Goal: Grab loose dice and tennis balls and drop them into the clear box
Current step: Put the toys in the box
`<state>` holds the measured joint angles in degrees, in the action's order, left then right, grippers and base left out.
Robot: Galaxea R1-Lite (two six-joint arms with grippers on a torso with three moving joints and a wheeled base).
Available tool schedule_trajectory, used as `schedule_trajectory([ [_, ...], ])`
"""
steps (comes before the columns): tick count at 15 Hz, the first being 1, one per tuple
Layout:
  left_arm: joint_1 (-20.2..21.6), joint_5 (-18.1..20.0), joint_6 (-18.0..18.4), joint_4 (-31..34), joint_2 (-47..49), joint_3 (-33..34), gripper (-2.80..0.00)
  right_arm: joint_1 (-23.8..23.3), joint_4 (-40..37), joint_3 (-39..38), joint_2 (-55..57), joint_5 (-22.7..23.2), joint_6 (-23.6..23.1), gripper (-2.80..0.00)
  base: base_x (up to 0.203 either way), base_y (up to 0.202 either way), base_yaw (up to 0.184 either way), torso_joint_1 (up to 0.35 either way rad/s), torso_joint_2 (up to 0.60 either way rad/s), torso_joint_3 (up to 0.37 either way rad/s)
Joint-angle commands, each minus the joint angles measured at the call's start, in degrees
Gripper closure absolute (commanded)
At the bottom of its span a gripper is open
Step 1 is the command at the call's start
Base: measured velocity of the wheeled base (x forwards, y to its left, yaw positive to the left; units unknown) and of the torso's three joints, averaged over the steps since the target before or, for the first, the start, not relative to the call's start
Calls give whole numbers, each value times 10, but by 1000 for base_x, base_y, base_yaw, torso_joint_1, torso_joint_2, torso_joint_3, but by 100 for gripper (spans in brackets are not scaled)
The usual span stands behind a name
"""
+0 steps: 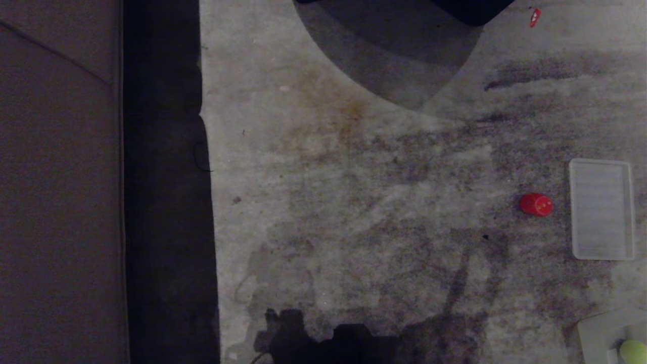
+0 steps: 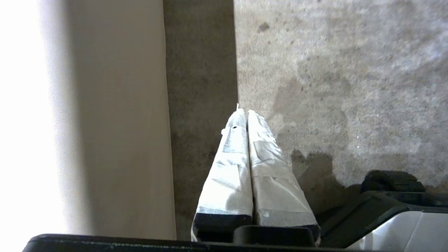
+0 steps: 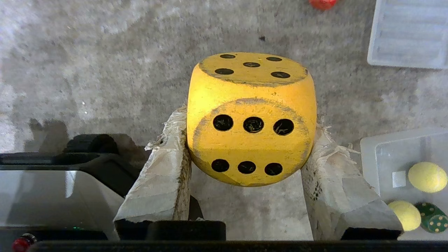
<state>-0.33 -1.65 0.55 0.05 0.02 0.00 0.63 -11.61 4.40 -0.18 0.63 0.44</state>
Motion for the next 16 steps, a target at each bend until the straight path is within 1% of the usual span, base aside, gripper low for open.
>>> schedule_trajectory([
  [1, 0, 0, -1, 0, 1, 1, 0, 2, -1, 0, 2, 0, 0, 0, 0, 0, 0, 1, 1, 198],
  [16, 0, 0, -1, 0, 1, 1, 0, 1, -1, 0, 2, 0, 2, 0, 0, 0, 0, 1, 2, 202],
])
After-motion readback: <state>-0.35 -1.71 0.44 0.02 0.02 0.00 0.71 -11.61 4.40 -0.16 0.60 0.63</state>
